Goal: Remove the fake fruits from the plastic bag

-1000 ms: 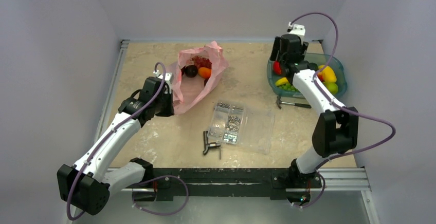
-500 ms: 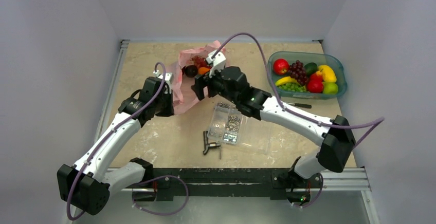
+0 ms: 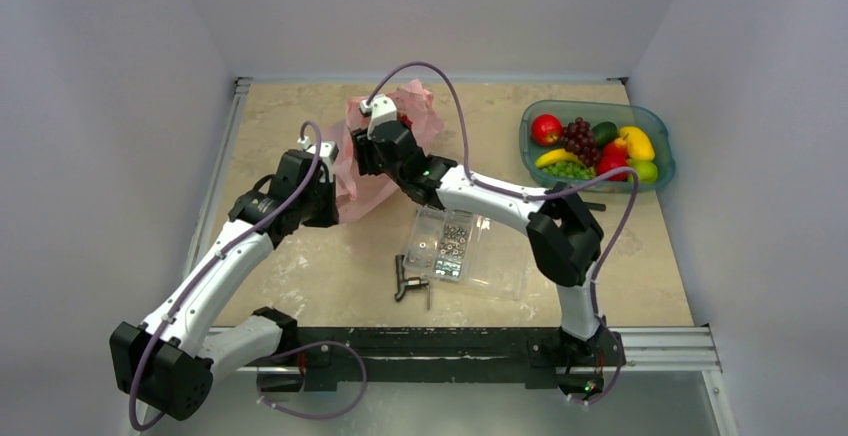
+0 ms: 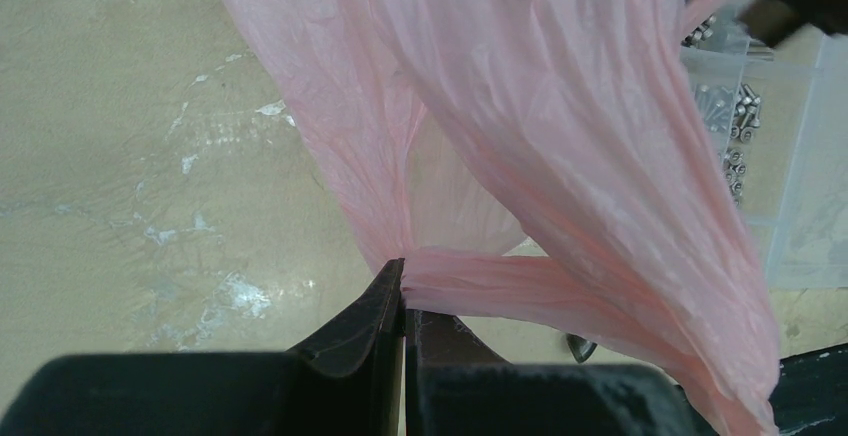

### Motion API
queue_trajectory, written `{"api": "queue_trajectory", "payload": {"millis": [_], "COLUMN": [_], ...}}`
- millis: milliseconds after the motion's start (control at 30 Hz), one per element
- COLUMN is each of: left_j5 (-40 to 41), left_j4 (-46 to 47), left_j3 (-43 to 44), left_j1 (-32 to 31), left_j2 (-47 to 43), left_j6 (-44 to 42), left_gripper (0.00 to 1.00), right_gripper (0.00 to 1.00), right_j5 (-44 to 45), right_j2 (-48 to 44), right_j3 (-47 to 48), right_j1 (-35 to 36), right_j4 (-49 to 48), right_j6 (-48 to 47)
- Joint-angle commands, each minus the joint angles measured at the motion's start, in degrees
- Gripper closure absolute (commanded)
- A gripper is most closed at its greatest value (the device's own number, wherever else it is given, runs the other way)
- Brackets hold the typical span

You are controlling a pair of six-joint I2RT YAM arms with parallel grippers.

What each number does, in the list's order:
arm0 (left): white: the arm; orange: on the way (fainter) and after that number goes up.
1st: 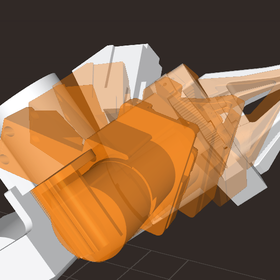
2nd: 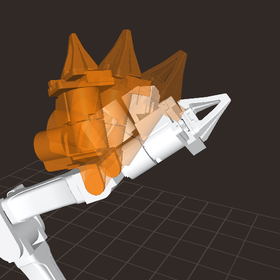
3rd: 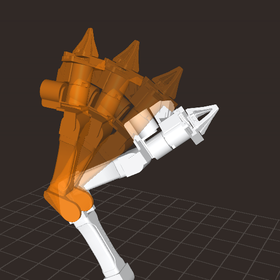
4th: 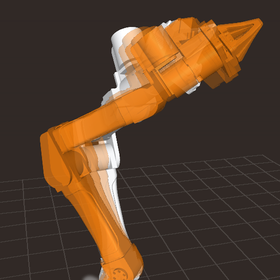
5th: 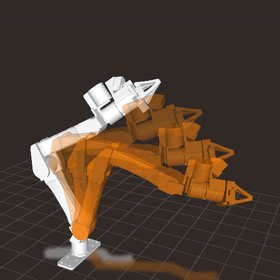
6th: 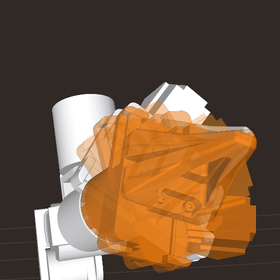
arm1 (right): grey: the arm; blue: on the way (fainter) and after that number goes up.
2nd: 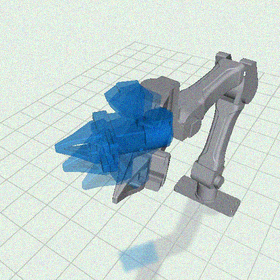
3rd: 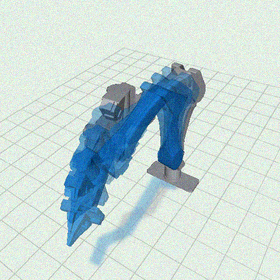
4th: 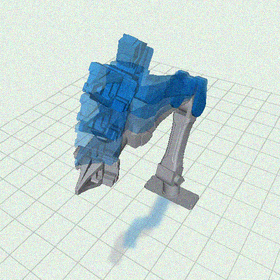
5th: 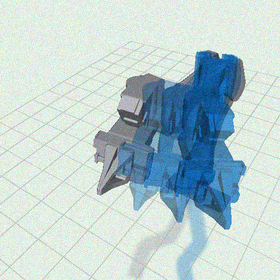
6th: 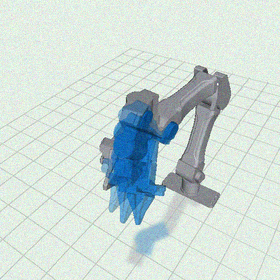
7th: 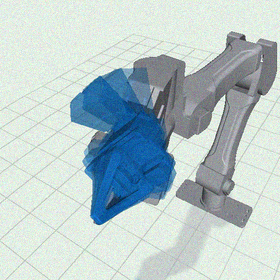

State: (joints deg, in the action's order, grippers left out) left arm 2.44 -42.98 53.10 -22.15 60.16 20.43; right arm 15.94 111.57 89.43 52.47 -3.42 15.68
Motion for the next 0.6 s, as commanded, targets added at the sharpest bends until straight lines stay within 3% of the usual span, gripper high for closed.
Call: {"api": "queue_trajectory", "payload": {"millis": [0,233,400,567], "left_j5": [-0.95,-2.17,-3.27,-7.63], "left_j4": [0.29,0.58,0.89,1.39], "left_j3": [0.44,0.51,0.34,0.41], "left_j1": [0.07,0.00,0.00,-0.07], "left_j2": [-1.77,-1.73,-1.34,0.64], "left_j6": [0.58,0.58,0.71,2.07], "left_gripper": [1.00,1.00,1.00,1.00], "right_gripper": [0.54,0.54,0.53,0.48], "right_j5": [10.47,13.04,12.04,13.01], "right_j2": [3.22,10.41,7.98,7.64], "right_j3": [4.61,4.86,-3.88,-1.67], "right_j1": [-1.31,-2.94,-2.98,-3.93], "right_j4": [-0.51,-1.19,-5.78,-5.84], "right_j6": [1.80,-0.63,0.21,-2.41]}}
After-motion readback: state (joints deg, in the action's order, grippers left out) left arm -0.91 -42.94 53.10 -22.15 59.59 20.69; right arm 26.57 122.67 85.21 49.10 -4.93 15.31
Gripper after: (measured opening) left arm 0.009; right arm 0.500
